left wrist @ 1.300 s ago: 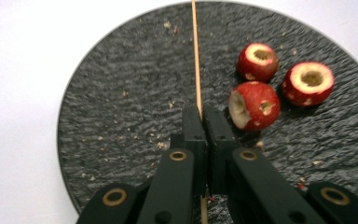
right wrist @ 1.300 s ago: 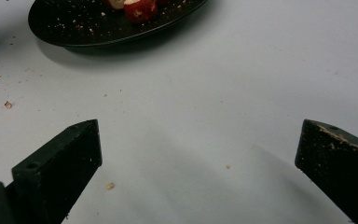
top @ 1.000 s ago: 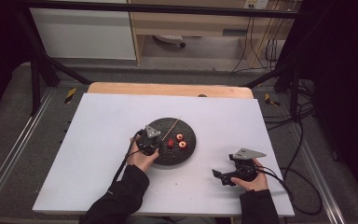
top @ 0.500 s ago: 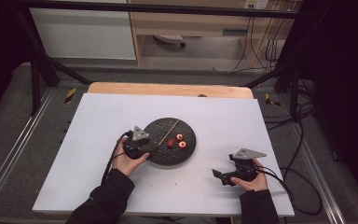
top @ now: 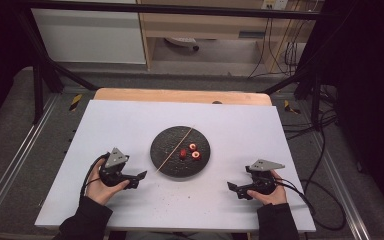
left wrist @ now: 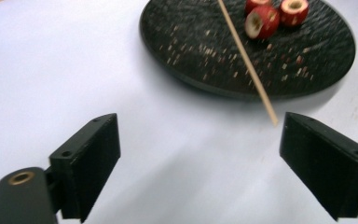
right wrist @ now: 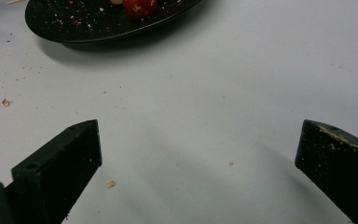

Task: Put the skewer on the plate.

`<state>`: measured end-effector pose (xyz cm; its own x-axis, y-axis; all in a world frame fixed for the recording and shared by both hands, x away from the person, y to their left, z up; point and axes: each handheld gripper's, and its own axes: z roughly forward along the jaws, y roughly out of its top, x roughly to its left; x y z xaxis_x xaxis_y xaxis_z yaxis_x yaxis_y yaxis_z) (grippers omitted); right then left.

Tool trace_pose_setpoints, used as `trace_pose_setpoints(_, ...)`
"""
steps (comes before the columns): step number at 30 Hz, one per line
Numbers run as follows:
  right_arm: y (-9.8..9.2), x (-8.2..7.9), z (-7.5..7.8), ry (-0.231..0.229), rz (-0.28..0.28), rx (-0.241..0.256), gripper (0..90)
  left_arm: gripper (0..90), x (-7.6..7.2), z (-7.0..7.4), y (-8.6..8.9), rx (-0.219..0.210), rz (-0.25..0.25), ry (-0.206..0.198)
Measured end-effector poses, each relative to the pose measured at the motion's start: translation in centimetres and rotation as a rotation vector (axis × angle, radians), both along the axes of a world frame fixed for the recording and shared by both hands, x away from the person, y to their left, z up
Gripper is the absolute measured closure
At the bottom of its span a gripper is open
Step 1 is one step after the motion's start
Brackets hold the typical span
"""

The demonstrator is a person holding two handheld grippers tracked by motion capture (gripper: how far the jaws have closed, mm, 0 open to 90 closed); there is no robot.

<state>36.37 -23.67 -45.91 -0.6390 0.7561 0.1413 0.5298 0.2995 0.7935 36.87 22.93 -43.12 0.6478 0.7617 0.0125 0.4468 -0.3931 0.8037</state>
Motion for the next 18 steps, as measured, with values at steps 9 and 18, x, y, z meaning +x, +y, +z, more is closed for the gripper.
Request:
trace_pose_setpoints(9,0.0,0.0,-0.1,0.003,0.006,-0.009,1.2,7.1,-1.6,-1.7,2.5,-0.002,0.010,0.004)
trace_pose_setpoints(18,0.1,-0.1,-0.2,0.012,0.010,-0.012,1.2,7.0,-2.1,-2.2,4.1,0.003,0.029,0.029)
